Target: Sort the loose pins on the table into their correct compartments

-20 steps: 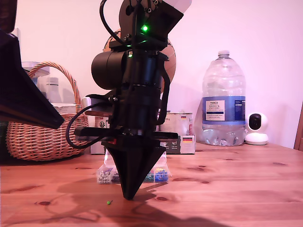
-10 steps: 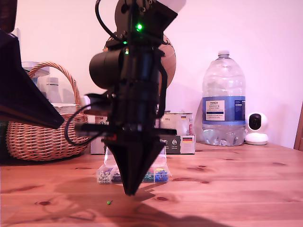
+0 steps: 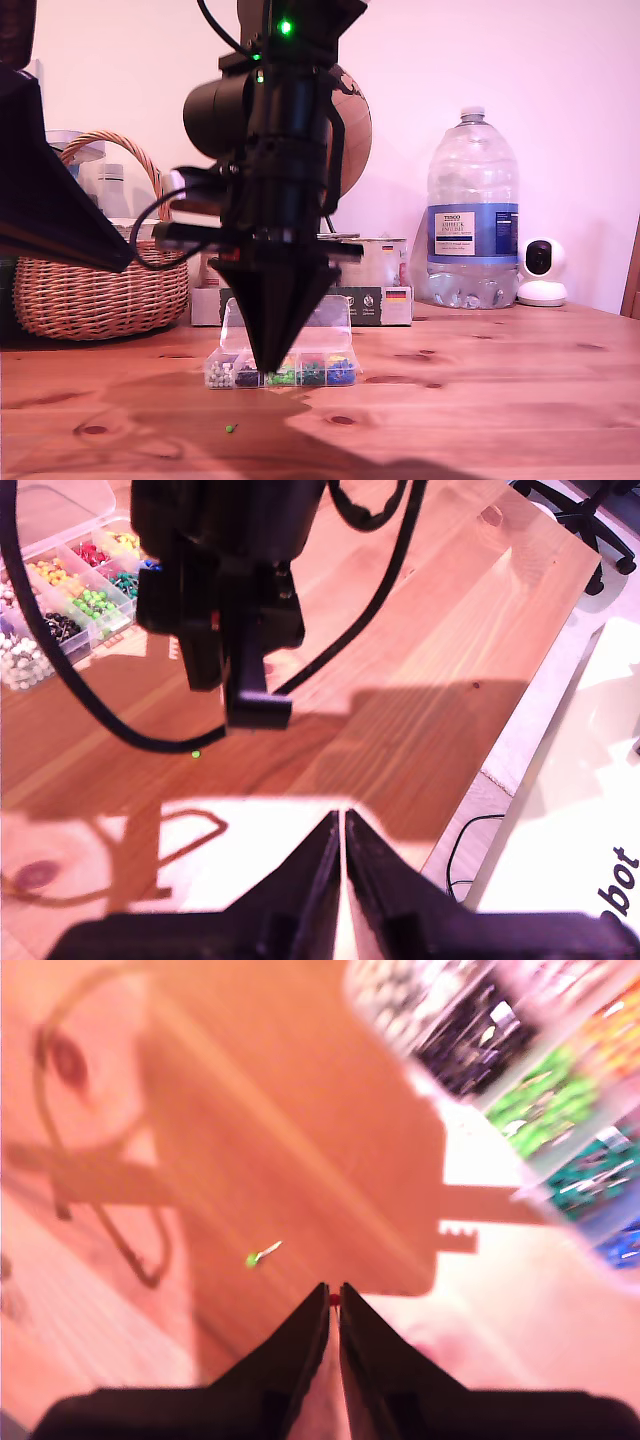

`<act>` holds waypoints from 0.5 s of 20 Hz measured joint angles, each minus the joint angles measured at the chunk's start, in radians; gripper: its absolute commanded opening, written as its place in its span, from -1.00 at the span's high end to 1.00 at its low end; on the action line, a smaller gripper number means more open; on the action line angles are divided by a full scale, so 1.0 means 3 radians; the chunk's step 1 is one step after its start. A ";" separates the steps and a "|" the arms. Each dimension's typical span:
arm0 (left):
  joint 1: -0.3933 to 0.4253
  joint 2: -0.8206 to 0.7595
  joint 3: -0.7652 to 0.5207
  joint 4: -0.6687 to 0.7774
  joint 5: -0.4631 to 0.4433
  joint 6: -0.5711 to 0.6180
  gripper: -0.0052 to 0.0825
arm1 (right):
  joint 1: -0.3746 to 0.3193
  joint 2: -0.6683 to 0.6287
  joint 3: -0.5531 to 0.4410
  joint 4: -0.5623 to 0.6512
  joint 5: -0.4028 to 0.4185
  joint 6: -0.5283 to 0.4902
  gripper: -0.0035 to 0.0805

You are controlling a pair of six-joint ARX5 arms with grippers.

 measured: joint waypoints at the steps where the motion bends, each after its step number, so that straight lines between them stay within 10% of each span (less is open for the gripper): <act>1: 0.0000 0.0000 0.0000 0.0001 0.0000 0.0000 0.93 | -0.0023 0.0000 0.0034 0.0001 0.0005 -0.0001 0.94; 10: 0.0000 0.0000 0.0000 0.0140 -0.0112 -0.0003 0.93 | -0.0408 0.0000 0.0280 0.0219 0.0114 -0.0005 0.94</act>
